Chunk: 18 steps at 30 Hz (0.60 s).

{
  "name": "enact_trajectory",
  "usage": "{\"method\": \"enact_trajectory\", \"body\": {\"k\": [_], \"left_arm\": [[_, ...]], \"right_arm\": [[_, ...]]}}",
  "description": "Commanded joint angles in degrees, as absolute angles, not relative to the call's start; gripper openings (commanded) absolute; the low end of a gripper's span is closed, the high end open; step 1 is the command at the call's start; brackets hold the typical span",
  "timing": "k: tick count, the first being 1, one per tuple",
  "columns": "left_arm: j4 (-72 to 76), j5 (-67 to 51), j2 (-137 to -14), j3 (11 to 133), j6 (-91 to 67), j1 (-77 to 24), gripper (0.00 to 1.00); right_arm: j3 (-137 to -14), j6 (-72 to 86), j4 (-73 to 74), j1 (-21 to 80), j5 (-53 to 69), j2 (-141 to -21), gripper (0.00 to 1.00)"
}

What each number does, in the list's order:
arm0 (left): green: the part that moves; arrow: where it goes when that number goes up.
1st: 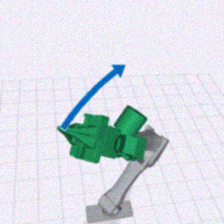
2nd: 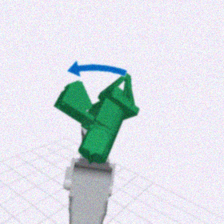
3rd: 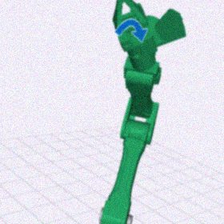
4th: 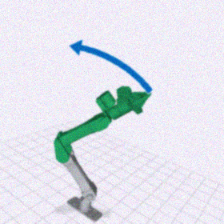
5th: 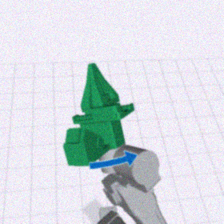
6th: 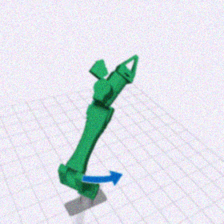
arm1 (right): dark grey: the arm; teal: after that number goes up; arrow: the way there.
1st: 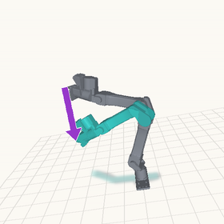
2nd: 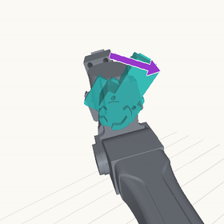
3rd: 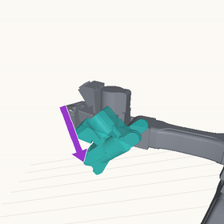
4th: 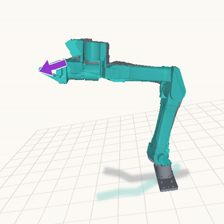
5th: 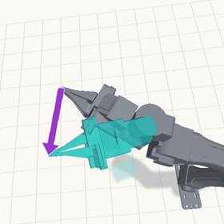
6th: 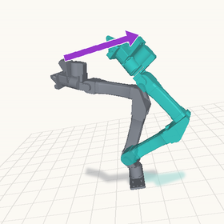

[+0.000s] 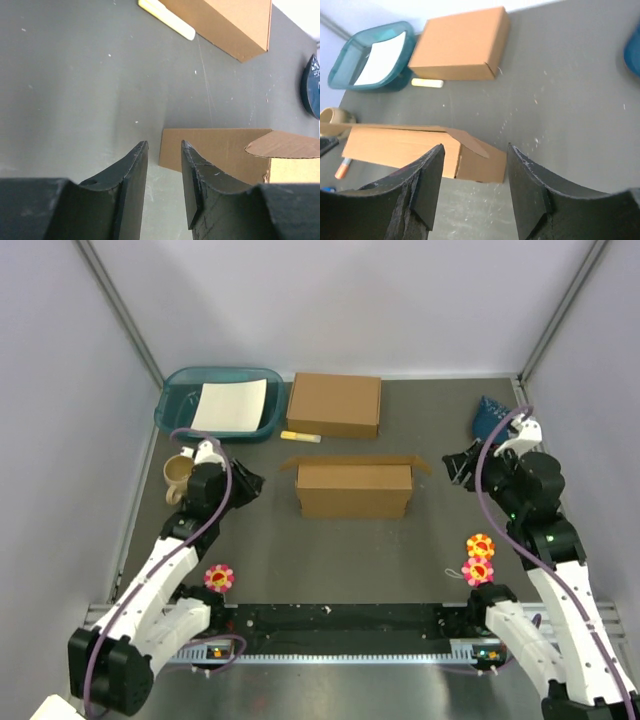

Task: Fold the paper box

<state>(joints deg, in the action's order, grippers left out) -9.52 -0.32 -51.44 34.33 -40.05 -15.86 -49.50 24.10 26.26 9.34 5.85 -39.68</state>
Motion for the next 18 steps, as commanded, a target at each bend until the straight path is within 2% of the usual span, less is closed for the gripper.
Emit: {"method": "enact_trajectory", "body": {"k": [1,6,18], "left_arm": [[-12.21,4.74,-47.38,34.54,-38.5,-14.94,0.38],[-15.38,4.4,-46.67,37.17,-37.79,-13.36,0.39],[-16.17,1.5,-46.14,41.22,-38.58,-10.99,0.4]], "right_arm": [[-48.96,12.14,20.22,12.55,14.33,-40.78,0.54],[-49.57,9.06,20.38,12.74,18.89,-43.06,0.52],[-51.15,5.98,22.68,13.09,16.7,-49.13,0.51]]}}
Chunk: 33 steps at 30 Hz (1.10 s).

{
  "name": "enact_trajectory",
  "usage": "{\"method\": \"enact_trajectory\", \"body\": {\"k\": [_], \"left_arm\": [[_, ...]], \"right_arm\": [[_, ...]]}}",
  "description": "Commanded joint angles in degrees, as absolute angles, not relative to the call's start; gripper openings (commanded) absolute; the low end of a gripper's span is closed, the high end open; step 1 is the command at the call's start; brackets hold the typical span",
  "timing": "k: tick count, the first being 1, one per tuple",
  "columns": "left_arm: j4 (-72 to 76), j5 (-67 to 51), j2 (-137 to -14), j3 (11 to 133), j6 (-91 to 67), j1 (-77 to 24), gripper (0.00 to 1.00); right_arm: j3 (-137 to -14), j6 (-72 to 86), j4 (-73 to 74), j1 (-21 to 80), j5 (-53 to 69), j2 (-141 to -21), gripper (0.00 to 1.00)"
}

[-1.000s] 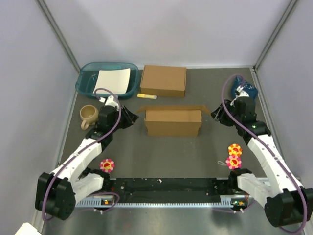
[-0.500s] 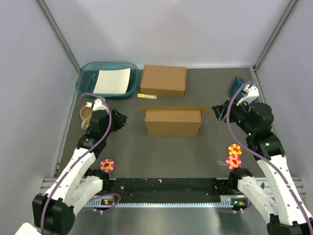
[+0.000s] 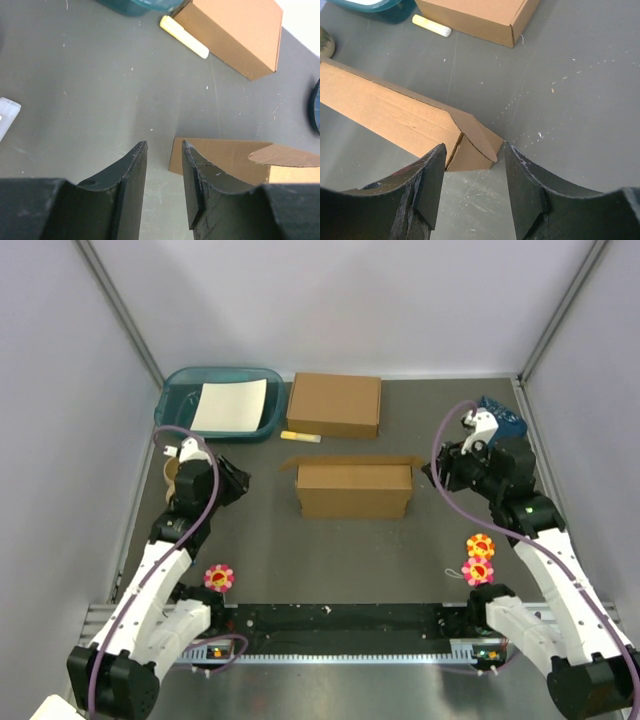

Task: Fold the paper box

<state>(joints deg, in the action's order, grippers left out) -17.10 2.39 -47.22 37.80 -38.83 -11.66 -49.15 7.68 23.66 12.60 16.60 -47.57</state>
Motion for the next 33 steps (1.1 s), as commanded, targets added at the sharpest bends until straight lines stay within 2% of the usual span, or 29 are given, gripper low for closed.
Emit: {"method": "enact_trajectory", "body": {"k": [1,8,15,20,23,33], "left_arm": [[-16.17,1.41,-45.88,41.57,-38.58,-10.9,0.4],[-15.56,0.97,-45.7,43.94,-38.58,-10.64,0.4],[-10.2,-2.19,-44.21,41.4,-39.46,-10.63,0.4],[-10.37,-3.08,-44.56,42.27,-37.97,-10.55,0.4],[-9.32,-4.47,-44.39,42.28,-36.65,-10.55,0.4],[-3.79,-9.74,-42.28,40.44,-32.0,-10.55,0.51]], "right_arm": [[-51.41,6.06,22.41,13.18,16.7,-49.48,0.51],[-52.38,6.59,21.71,13.71,16.61,-52.82,0.45],[-52.12,7.38,20.3,14.24,15.82,-55.46,0.4],[-51.16,7.91,19.16,14.33,15.12,-54.58,0.26],[-50.98,8.0,18.9,14.33,15.12,-54.67,0.22],[-50.8,8.35,18.98,14.59,15.38,-54.49,0.17]]}}
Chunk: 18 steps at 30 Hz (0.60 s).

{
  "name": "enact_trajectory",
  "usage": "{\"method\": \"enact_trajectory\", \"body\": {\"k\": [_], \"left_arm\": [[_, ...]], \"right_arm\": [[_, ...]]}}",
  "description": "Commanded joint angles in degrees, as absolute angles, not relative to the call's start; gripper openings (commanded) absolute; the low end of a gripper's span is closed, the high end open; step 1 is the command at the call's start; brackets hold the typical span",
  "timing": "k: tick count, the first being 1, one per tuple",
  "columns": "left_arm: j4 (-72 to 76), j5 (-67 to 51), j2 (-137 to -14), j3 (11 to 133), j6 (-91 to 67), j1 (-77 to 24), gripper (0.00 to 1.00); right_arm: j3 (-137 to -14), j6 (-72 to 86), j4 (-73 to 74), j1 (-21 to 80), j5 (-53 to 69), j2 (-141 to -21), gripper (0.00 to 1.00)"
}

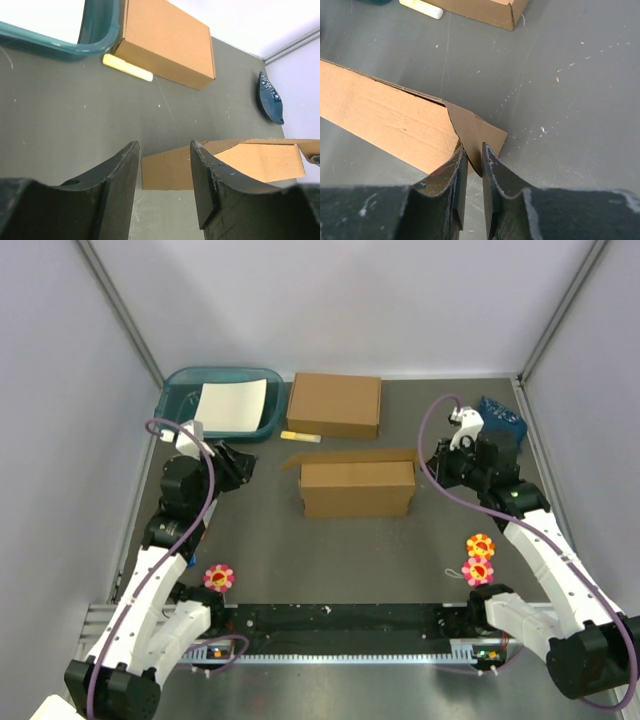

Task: Fold the paper box

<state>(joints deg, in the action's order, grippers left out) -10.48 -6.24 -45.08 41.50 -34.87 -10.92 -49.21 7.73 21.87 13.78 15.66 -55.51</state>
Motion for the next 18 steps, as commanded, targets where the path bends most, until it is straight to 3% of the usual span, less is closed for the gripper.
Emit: {"method": "enact_trajectory", "body": {"k": [1,7,18], "left_arm": [[-0.82,-10.71,-41.93,39.91,-31.73,-10.55,0.52],[13.44,-27.48,-45.6,35.95,-27.09,-11.16,0.55],[14.24,-31.37,-51.15,36.91,-15.38,-15.55,0.52]], "right_arm": [[-50.8,8.26,18.9,14.59,15.47,-54.58,0.16],[-50.54,8.52,18.9,14.77,15.73,-54.58,0.14],[-50.71,8.53,18.9,15.38,15.82,-54.84,0.11]]}}
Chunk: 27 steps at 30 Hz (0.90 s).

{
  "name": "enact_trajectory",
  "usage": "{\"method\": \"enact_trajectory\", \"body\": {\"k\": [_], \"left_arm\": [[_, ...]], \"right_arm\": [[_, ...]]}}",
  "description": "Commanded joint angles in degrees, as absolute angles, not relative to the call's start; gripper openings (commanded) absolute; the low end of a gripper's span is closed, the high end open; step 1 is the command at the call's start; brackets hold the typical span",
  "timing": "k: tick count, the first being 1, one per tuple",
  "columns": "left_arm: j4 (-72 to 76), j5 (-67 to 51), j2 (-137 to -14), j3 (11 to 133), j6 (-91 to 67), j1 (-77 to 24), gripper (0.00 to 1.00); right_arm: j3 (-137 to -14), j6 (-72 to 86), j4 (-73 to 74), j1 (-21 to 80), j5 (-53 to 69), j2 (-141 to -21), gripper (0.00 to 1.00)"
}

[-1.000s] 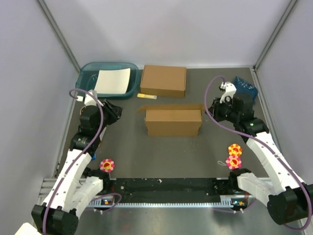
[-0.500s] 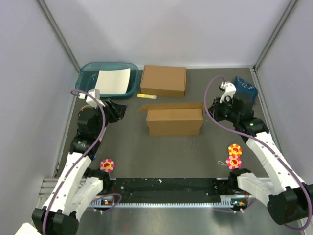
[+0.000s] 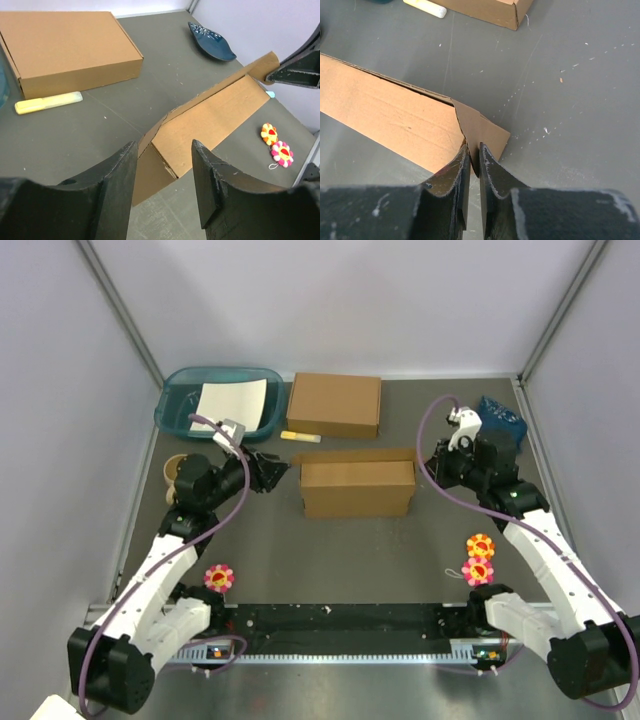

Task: Fold the paper box

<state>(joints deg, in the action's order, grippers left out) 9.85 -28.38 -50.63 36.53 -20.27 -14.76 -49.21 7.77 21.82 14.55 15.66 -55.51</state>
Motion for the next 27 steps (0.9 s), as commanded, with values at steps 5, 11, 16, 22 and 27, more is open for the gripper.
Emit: {"method": "enact_trajectory", "body": {"k": [5,11,16,22,27], "left_arm": [[10.37,-28.3,-53.7,40.25,-11.96,-15.82,0.5],[7.47,-26.37,-57.48,43.77,-9.93,-16.26,0.49],[6.68,-26.19,-58.1,43.42,-8.97,-16.79,0.49],[3.43,-25.32,-57.75,43.5,-6.24,-18.45,0.48],[1.85,-24.61,-57.92,44.03,-5.8,-19.07,0.36]], "right_arm": [[-50.36,8.7,18.55,15.82,16.17,-54.93,0.11],[-50.1,9.05,18.37,15.91,16.17,-54.76,0.11],[-50.1,9.05,18.19,15.91,16.17,-54.67,0.1],[-50.1,9.14,18.28,15.91,16.26,-54.84,0.1],[-50.27,9.23,18.37,15.91,16.17,-54.93,0.1]]}}
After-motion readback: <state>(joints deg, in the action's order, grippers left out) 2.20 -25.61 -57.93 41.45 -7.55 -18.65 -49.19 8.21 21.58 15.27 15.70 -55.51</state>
